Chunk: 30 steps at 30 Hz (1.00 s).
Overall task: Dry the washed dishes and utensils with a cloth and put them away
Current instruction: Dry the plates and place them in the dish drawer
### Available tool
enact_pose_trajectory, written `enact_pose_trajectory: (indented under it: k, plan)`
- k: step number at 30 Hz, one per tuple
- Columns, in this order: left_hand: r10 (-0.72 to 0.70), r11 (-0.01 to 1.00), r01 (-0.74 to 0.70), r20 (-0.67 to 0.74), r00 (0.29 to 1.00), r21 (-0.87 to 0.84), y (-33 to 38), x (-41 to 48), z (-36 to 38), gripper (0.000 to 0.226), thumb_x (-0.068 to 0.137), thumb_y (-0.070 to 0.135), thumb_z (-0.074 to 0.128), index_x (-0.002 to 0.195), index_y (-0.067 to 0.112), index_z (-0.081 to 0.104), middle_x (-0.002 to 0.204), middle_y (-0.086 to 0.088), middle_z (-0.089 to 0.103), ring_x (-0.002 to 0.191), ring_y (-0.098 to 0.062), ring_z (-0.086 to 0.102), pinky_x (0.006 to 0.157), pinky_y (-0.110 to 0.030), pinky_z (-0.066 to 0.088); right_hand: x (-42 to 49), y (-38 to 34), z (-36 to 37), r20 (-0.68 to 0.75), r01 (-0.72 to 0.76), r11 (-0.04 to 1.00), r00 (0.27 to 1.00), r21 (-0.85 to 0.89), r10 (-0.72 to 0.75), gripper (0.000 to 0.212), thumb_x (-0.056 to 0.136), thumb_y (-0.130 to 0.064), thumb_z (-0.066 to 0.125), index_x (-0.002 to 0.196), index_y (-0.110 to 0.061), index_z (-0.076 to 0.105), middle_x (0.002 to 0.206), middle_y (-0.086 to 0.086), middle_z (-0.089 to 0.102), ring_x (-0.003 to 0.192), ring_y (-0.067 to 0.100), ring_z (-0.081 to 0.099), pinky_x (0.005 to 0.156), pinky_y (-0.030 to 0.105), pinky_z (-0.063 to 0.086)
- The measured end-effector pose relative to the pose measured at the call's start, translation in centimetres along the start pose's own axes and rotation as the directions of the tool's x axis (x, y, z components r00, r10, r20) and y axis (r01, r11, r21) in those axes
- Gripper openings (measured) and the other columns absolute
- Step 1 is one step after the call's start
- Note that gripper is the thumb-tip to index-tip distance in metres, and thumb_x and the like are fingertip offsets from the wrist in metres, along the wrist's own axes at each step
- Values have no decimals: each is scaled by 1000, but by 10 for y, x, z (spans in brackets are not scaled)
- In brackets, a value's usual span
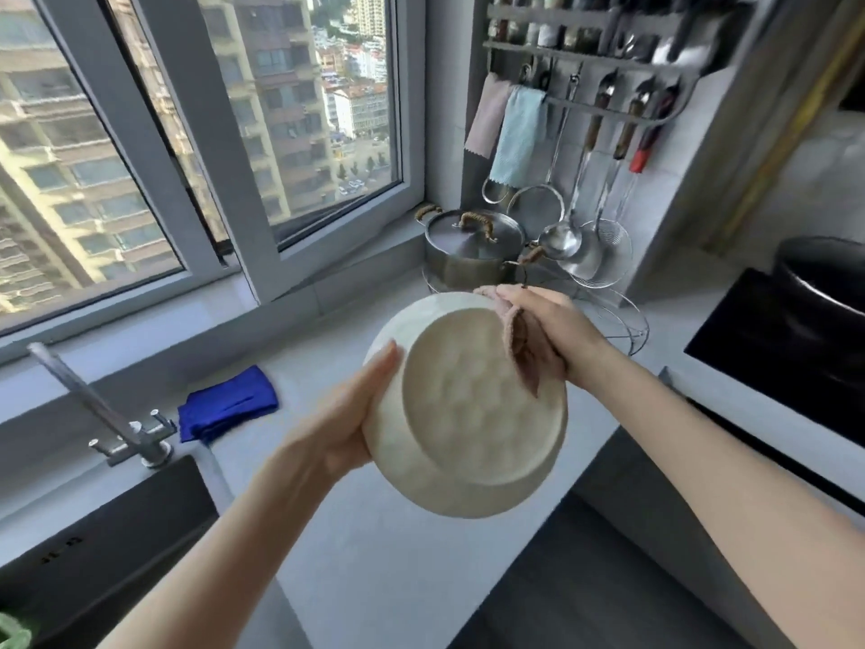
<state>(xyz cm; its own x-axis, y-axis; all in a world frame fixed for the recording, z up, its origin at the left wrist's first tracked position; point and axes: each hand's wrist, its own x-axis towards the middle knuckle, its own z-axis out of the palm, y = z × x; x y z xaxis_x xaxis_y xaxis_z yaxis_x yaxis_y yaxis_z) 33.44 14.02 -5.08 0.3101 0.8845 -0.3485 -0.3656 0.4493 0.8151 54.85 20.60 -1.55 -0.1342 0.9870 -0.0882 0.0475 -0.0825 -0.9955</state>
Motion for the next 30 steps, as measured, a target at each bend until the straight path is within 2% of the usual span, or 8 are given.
enact_pose_trajectory:
  k: [3, 6, 9, 14, 20, 24, 27, 30]
  plan:
    - [48, 999, -49, 20, 999, 18, -13, 8, 35, 46, 71, 48, 59, 102, 16, 66, 88, -5, 75, 74, -17, 71, 63, -30, 59, -17, -7, -17, -84, 120, 898, 982, -423, -171, 42, 78, -66, 56, 102, -35, 70, 112, -11, 69, 109, 13, 61, 103, 39, 43]
    - [87, 995, -82, 107, 990, -53, -25, 15, 77, 41, 85, 43, 52, 110, 12, 65, 102, -11, 73, 89, -20, 71, 70, -32, 58, -58, 7, -21, -99, 139, 503, 904, -853, -417, 54, 81, -70, 45, 128, -46, 53, 147, -4, 45, 137, 25, 36, 111, 48, 29]
    - [73, 993, -54, 179, 981, -107, -45, 22, 119, 46, 91, 43, 43, 117, 11, 63, 117, -17, 66, 107, -26, 65, 85, -39, 55, -128, 36, -35, -30, 213, 372, 835, -903, -550, 59, 83, -66, 40, 137, -41, 46, 154, 3, 34, 146, 29, 19, 115, 58, 16]
    - [-19, 997, 39, 280, 960, -67, -106, 22, 214, 49, 68, 51, 68, 99, 13, 74, 99, -13, 73, 87, -23, 71, 66, -37, 59, -233, 108, -168, 95, 297, 164, 695, -941, -713, 51, 88, -50, 57, 134, -31, 46, 151, 9, 36, 143, 32, 27, 111, 61, 25]
    - [-194, 961, 263, 458, 868, -90, -203, 21, 353, 59, 50, 41, 88, 100, 13, 76, 111, -13, 70, 96, -28, 69, 73, -48, 57, -353, 119, -323, -286, 253, 613, 710, -748, -643, 52, 94, -41, 52, 140, -22, 43, 157, -9, 22, 145, 18, 24, 116, 29, 25]
    - [-275, 934, 356, 587, 762, -25, -264, 17, 432, 68, 58, 43, 85, 118, 16, 67, 127, -13, 62, 114, -31, 60, 94, -58, 46, -429, 106, -391, -641, 190, 908, 655, -372, -400, 40, 90, -39, 58, 129, -46, 49, 136, -12, 53, 118, 7, 54, 100, 23, 42]
    - [-372, 914, 392, 615, 695, 109, -298, 16, 482, 74, 53, 44, 88, 119, 16, 67, 128, -14, 61, 115, -32, 59, 92, -57, 47, -486, 109, -432, -782, -4, 977, 599, -215, -170, 27, 97, -16, 53, 121, -29, 53, 111, -4, 65, 79, -10, 63, 65, 5, 46]
    - [-445, 895, 366, 586, 677, 257, -327, 15, 526, 44, 73, 45, 69, 106, 17, 73, 121, -13, 65, 105, -30, 66, 84, -55, 53, -547, 127, -468, -852, -411, 843, 514, -348, -100, 33, 94, -14, 57, 126, -24, 55, 118, -3, 64, 97, 6, 65, 78, 17, 49]
